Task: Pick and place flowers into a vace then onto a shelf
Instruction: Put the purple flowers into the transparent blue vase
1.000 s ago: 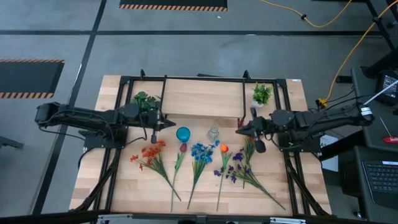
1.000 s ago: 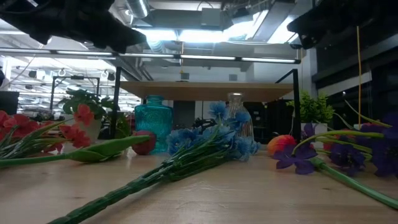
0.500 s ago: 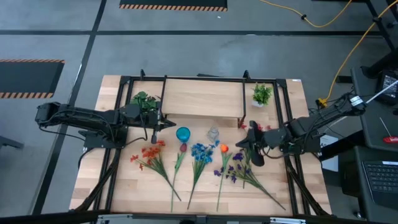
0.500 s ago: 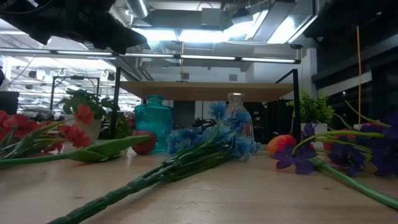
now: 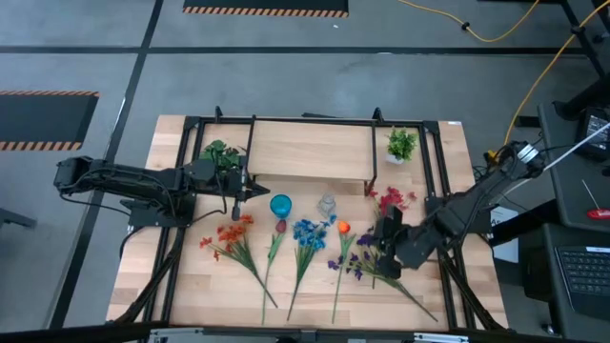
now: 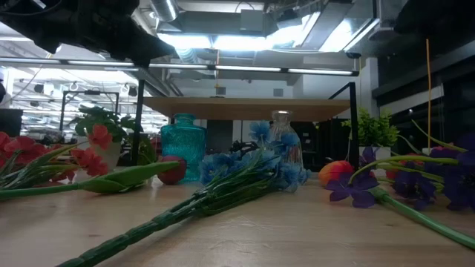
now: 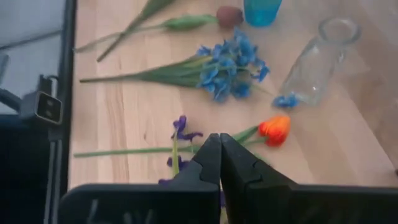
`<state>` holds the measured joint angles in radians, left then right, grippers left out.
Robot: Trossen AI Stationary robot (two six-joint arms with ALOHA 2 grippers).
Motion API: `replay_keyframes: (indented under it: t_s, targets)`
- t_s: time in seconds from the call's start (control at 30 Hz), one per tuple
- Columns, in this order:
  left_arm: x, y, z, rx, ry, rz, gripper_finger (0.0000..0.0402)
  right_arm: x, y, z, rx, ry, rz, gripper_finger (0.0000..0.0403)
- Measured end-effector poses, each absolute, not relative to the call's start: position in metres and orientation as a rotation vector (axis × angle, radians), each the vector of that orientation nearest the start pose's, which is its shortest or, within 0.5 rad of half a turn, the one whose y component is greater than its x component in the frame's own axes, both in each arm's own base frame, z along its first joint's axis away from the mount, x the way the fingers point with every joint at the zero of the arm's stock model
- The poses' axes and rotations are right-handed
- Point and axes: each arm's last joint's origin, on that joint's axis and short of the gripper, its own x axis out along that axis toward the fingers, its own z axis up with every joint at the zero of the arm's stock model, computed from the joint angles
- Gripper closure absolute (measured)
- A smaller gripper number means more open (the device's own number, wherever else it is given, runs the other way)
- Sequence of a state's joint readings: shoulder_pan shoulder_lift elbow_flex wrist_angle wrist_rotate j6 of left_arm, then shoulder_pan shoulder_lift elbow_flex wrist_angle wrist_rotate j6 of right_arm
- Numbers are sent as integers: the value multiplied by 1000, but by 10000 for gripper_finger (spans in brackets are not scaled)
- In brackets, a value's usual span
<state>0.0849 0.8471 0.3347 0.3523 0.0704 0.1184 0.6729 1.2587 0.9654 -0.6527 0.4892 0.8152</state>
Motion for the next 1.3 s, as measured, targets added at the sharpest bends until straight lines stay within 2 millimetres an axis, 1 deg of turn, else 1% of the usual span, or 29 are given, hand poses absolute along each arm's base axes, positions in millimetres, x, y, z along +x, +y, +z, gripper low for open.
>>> replay_keyframes:
  t_s: [0.13, 0.27, 0.53, 0.77, 1.3]
  targets:
    - [183, 14, 218, 105, 160, 5, 398, 203, 161, 266, 220, 866, -181, 402]
    - [183, 14, 218, 105, 160, 4, 398, 200, 176, 263, 223, 916, -203, 402]
    - [183, 13, 218, 105, 159, 3, 398, 183, 195, 255, 323, 937, -217, 401]
    - [183, 13, 218, 105, 164, 3, 398, 173, 202, 252, 360, 945, -218, 385]
    - [183, 13, 217, 104, 172, 3, 398, 172, 201, 251, 361, 953, -231, 382]
